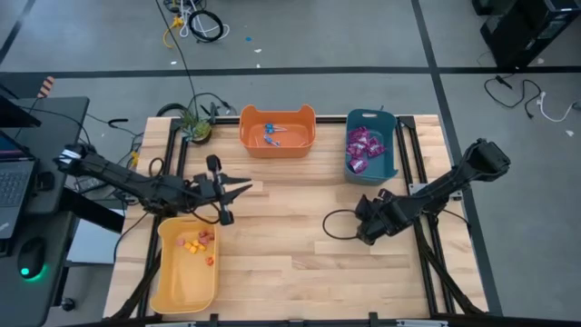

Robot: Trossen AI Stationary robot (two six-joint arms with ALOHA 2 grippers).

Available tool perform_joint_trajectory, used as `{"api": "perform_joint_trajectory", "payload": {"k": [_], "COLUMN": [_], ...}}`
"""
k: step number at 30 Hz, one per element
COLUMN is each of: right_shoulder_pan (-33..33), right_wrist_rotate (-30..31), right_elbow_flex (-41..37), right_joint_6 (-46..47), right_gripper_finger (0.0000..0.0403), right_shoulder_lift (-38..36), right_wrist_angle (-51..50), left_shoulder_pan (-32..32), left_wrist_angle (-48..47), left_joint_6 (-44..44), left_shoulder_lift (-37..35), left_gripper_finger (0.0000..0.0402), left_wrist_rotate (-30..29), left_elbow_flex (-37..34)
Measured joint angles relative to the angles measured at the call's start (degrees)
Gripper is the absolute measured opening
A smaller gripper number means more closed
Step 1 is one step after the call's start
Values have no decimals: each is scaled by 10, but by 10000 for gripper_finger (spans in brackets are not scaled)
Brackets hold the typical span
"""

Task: Sort candy
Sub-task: Put the top orange candy into the yellow bin

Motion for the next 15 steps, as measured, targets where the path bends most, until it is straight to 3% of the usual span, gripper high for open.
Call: {"api": "perform_joint_trajectory", "payload": {"k": [7,15], "right_shoulder_pan": [-20,-32], "right_wrist_rotate": [-12,-19], "right_elbow_flex": [-54,-83], "right_joint_6": [29,34], "right_gripper_finger": [195,191], "right_shoulder_lift": [-4,-38], "right_wrist_angle": [53,82], "left_shoulder_pan": [24,27], "left_wrist_angle": [-23,-26], "left_joint_6": [-12,-15], "left_shoulder_lift": [1,1], "left_gripper_finger": [67,67], "left_wrist_rotate": [51,51], "left_elbow_flex": [0,0]}}
